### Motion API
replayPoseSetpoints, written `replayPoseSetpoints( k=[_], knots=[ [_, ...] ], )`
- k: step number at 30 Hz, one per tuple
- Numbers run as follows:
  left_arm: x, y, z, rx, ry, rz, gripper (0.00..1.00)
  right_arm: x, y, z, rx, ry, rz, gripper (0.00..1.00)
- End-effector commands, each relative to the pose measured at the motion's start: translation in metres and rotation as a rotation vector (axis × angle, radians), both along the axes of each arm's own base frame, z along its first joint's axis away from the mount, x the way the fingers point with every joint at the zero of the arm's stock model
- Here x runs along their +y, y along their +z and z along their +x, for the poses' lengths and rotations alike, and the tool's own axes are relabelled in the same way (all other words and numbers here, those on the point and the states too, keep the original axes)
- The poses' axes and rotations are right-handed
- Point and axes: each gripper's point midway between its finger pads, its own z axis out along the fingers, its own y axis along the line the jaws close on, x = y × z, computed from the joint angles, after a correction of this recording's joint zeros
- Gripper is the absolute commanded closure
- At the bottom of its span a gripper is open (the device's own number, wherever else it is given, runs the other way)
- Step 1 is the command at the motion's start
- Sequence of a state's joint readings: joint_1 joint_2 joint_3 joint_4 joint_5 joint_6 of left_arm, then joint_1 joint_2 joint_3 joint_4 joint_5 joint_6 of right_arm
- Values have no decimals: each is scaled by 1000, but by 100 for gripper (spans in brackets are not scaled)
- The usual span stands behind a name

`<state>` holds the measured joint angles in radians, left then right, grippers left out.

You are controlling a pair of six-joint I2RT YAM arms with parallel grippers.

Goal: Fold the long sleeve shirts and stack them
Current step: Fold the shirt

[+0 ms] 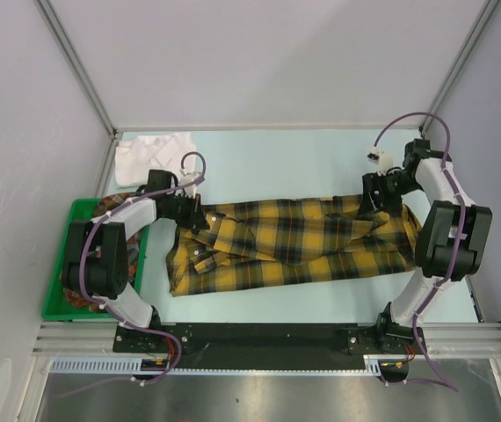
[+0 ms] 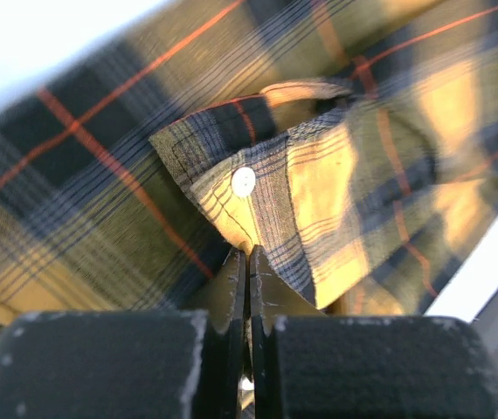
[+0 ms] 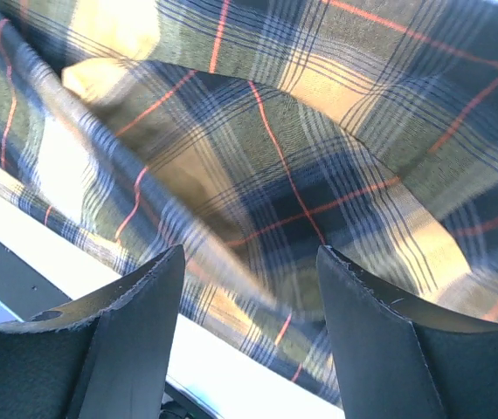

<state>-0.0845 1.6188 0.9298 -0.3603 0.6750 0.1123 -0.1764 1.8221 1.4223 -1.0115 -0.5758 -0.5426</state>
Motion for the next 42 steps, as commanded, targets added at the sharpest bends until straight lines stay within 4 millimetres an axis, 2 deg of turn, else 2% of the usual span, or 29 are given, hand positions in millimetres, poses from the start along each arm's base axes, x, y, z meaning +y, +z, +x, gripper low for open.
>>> replayPoseSetpoints(
  k=[1, 2, 3, 5, 6, 7, 8, 10, 11, 13, 14, 15, 17, 18, 20, 21, 22, 23, 26, 32, 34, 35, 37, 39, 40, 41, 42],
  knots=[
    [16, -16, 3, 14, 60, 73, 96, -11, 43, 5, -132, -27, -54, 33],
    [17, -17, 3, 17, 65, 79, 93, -14, 48, -1, -133, -34, -71, 33],
    [17, -16, 1, 19, 60, 75, 81, -17, 48, -6, -125, -44, -83, 33],
    [13, -6, 0, -11, 11, 55, 69, -31, 41, -23, -72, -104, -99, 34],
    [12, -2, -4, -14, -11, 49, 58, -38, 42, -30, -66, -138, -110, 34],
    [12, 4, -4, -39, -32, 54, 54, -53, 40, -37, -49, -199, -121, 35],
    [13, 17, -2, -111, -75, 66, 50, -59, 33, -48, -5, -259, -104, 35],
    [11, 33, -3, -188, -130, 68, 38, -71, 33, -59, 18, -354, -81, 36],
    [11, 47, -1, -266, -171, 83, 29, -88, 29, -68, 42, -438, -70, 36],
    [8, 58, -3, -320, -221, 96, 23, -96, 22, -85, 90, -540, -35, 37],
    [8, 65, 0, -371, -256, 118, 19, -107, 20, -92, 105, -605, -24, 37],
    [8, 70, 1, -397, -274, 129, 18, -108, 12, -102, 137, -636, -8, 37],
    [5, 76, 7, -454, -325, 156, 16, -120, 10, -102, 127, -684, -24, 37],
    [4, 71, 8, -442, -348, 161, 17, -124, 7, -105, 135, -712, -19, 37],
    [0, 75, 16, -469, -401, 176, 20, -126, -6, -107, 168, -724, -25, 38],
    [-1, 63, 19, -434, -417, 178, 20, -128, -13, -107, 185, -738, -26, 39],
    [-5, 66, 26, -462, -453, 199, 21, -128, -24, -107, 226, -737, -16, 39],
    [-6, 60, 27, -439, -474, 209, 23, -129, -31, -108, 249, -741, -20, 40],
    [-11, 47, 41, -443, -529, 273, 23, -131, -53, -103, 273, -743, -39, 40],
    [-23, 22, 67, -384, -566, 318, 23, -120, -71, -82, 297, -676, -79, 41],
    [-23, 20, 77, -382, -560, 333, 23, -116, -76, -75, 297, -653, -93, 43],
    [-21, 10, 78, -347, -562, 343, 23, -112, -82, -72, 319, -646, -79, 46],
    [-22, 7, 77, -322, -577, 338, 25, -105, -88, -64, 324, -610, -90, 49],
    [-19, -5, 77, -296, -596, 353, 27, -103, -91, -50, 311, -593, -98, 64],
    [-17, -7, 74, -281, -605, 356, 28, -96, -92, -44, 307, -565, -97, 70],
    [-15, -14, 74, -265, -607, 366, 28, -94, -91, -37, 290, -537, -104, 79],
    [-14, -17, 73, -255, -605, 371, 29, -94, -92, -27, 279, -514, -114, 84]
  ],
)
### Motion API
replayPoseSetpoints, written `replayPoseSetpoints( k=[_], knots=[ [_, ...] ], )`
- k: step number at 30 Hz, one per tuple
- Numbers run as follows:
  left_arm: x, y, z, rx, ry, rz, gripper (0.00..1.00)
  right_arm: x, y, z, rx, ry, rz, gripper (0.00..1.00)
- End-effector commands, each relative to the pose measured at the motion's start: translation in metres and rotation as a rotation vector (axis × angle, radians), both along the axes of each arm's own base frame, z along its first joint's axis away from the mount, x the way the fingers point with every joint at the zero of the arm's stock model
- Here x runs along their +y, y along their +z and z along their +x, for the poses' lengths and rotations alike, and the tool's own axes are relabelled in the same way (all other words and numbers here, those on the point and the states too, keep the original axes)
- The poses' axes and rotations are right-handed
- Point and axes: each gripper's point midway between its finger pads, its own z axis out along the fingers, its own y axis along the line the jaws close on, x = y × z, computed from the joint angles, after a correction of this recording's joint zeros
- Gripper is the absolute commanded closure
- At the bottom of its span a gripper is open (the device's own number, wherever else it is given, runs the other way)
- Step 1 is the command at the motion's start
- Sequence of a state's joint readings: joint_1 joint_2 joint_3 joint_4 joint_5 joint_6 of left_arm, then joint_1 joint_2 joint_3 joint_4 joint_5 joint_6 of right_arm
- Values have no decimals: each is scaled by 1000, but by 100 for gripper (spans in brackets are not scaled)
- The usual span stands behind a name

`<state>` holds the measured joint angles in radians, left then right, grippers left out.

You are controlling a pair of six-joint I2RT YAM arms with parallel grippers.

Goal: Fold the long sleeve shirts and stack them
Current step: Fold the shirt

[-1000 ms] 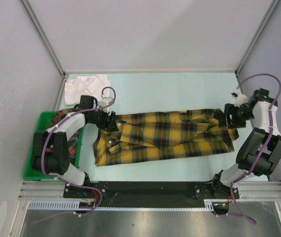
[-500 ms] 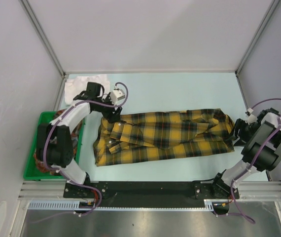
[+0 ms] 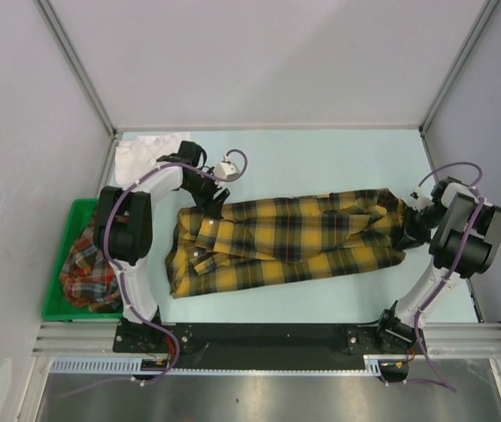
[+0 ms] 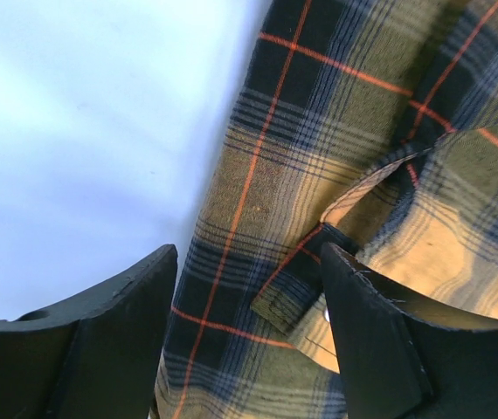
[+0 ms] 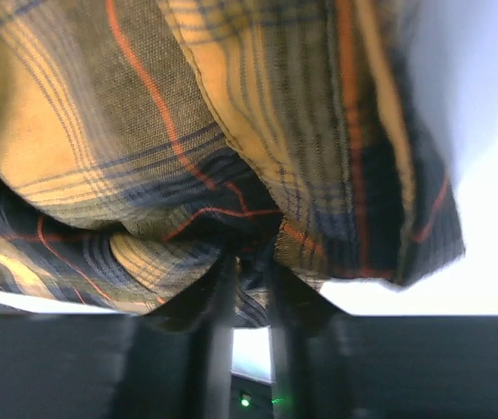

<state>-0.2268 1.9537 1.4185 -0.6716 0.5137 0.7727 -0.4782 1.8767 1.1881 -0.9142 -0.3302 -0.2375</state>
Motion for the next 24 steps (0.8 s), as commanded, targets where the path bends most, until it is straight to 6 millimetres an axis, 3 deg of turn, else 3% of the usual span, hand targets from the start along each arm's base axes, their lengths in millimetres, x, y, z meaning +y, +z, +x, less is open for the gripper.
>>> replayPoseSetpoints(
  k=[1, 2, 5, 6, 8, 10, 11, 12, 13, 14, 15, 16, 18, 20, 21, 22, 23, 24],
  knots=[
    [7, -7, -2, 23, -24, 50, 31, 11, -11, 56, -115, 108, -25, 89],
    [9, -8, -2, 27, -16, 54, 33, 16, -11, 66, -130, 134, -31, 99],
    [19, -9, -6, 46, 25, 63, 40, 22, -5, 108, -200, 203, -58, 100],
    [22, -7, -10, 53, 44, 63, 45, 18, -2, 134, -250, 221, -84, 100],
    [31, -6, -16, 77, 78, 61, 49, 28, 3, 165, -309, 273, -118, 100],
    [35, -2, -29, 104, 92, 55, 53, 31, 8, 206, -370, 310, -156, 100],
    [38, -1, -33, 117, 110, 50, 55, 41, 5, 221, -386, 339, -165, 100],
    [38, -2, -46, 144, 113, 44, 58, 43, 26, 252, -467, 347, -204, 100],
    [37, -2, -53, 163, 119, 34, 59, 43, 8, 263, -453, 352, -225, 100],
    [35, -2, -60, 186, 135, 26, 61, 53, 11, 283, -504, 368, -247, 100],
    [34, -4, -73, 213, 143, 13, 64, 51, 34, 312, -586, 357, -306, 100],
    [34, -5, -80, 231, 152, 8, 65, 53, 20, 323, -588, 362, -323, 100],
    [34, -13, -101, 288, 181, 2, 69, 67, 35, 354, -682, 371, -369, 100],
    [30, -13, -120, 322, 184, -13, 72, 69, 63, 381, -789, 342, -440, 91],
    [29, -14, -127, 332, 181, -13, 72, 72, 73, 385, -818, 336, -455, 83],
    [24, -10, -132, 329, 170, -27, 73, 74, 81, 387, -839, 327, -454, 61],
    [23, -13, -142, 356, 174, -29, 73, 73, 102, 386, -878, 313, -460, 55],
    [20, -13, -145, 361, 173, -32, 73, 72, 107, 382, -881, 305, -456, 51]
  ],
)
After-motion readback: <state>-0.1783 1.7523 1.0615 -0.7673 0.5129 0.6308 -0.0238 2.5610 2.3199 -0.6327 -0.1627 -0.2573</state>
